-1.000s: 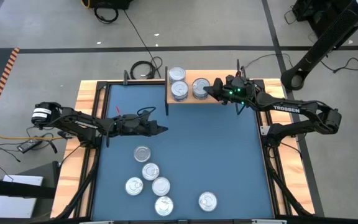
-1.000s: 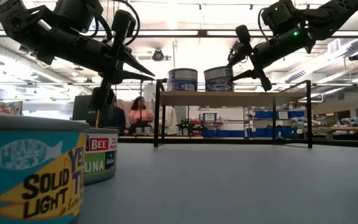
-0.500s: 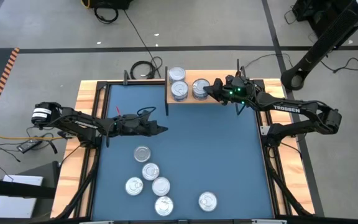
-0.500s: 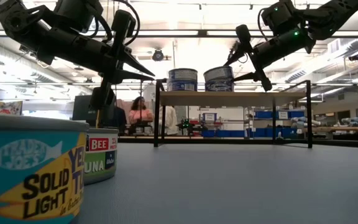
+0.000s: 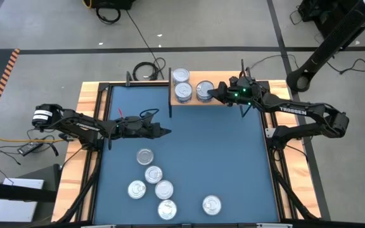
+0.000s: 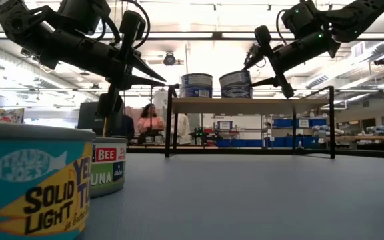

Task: Stack canned seafood by type on shelf
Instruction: Stack the blue tuna can on top of the blue tuna can on the shelf

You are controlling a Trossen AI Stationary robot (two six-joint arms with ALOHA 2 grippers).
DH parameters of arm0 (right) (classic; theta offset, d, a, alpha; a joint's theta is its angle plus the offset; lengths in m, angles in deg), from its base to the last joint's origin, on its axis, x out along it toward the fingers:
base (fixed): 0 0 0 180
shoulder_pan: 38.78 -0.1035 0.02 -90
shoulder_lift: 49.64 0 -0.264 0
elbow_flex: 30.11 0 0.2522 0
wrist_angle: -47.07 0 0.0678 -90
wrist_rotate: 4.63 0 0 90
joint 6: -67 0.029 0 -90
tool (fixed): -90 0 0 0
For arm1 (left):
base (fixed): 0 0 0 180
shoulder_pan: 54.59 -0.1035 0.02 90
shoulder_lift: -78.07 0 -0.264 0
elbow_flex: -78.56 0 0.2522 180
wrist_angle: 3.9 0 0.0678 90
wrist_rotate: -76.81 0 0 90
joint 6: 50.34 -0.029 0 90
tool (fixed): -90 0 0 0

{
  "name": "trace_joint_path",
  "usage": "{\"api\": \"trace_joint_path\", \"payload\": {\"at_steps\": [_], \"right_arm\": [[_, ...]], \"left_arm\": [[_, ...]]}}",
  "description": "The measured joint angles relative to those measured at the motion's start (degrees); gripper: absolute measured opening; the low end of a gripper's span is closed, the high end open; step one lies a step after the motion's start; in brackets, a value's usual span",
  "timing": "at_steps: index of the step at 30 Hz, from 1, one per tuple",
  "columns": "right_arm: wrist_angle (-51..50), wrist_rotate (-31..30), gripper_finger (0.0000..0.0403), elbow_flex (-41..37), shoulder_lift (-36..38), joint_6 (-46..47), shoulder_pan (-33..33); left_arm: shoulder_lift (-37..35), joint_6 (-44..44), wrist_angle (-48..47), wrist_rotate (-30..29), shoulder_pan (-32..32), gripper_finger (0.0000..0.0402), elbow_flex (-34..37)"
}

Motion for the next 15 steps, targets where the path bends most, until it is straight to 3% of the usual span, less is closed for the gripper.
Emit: {"api": "trace_joint_path", "payload": {"at_steps": [15], "right_arm": [[-2.70, 3.82, 0.0205, -0.02, 1.76, -2.94, 2.71]], "left_arm": [[0.00, -0.04, -0.04, 0.70, -0.01, 0.0026, 0.00]]}}
